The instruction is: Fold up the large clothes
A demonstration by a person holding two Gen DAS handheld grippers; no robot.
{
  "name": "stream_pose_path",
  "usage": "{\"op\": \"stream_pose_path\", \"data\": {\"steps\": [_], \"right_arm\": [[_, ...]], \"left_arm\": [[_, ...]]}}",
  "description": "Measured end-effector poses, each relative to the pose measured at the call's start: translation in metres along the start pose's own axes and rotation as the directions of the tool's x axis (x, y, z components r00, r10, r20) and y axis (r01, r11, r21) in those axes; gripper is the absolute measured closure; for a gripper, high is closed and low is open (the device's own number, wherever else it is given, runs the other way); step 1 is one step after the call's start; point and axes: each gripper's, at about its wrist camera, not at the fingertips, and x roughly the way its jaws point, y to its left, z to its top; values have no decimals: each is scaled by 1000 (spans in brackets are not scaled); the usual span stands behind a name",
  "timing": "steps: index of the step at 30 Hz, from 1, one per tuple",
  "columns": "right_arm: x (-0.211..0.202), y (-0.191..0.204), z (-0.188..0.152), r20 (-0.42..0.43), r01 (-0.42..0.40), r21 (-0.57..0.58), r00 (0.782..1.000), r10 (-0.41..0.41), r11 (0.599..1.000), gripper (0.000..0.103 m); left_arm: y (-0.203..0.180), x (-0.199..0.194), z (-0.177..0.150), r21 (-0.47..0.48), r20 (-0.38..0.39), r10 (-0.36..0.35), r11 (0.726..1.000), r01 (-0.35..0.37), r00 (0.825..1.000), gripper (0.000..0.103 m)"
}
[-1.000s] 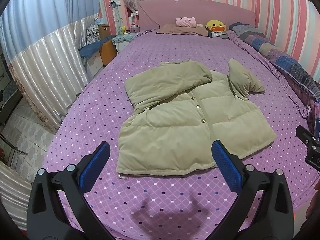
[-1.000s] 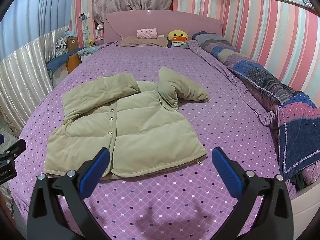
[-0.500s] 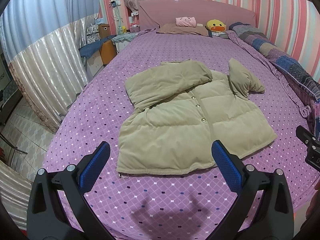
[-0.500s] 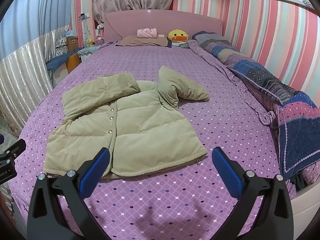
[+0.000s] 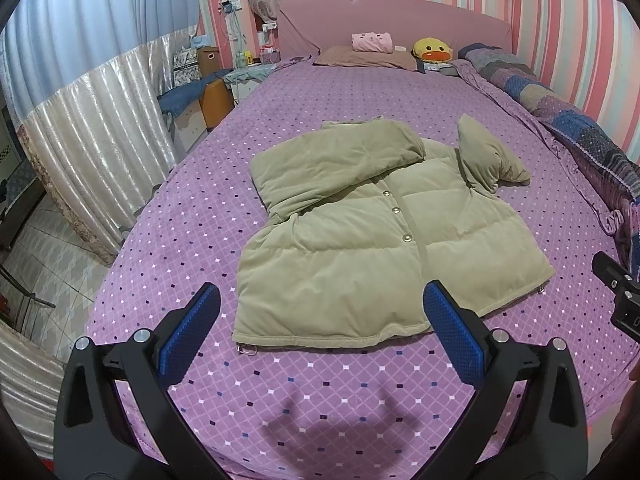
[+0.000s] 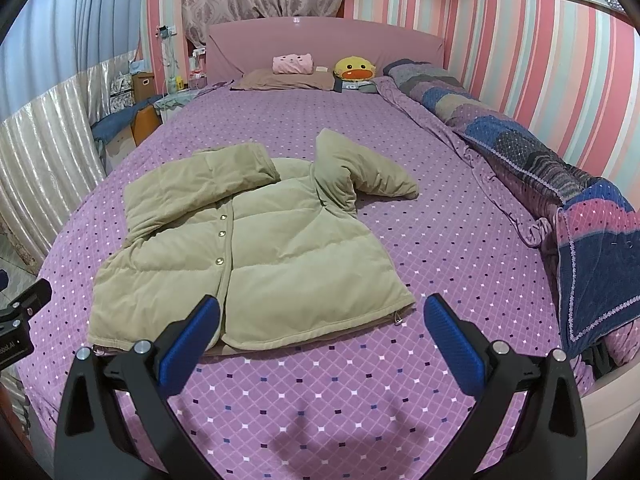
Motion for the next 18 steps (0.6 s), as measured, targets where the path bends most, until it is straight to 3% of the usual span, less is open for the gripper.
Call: {"op": "stream_pose_path", "data": {"steps": [18], "right_arm": [[0, -2, -1, -5, 1, 9, 1000, -1, 1000, 1]], "left_arm": [[0, 0, 0, 0, 0, 0, 1000, 0, 1000, 3]]}}
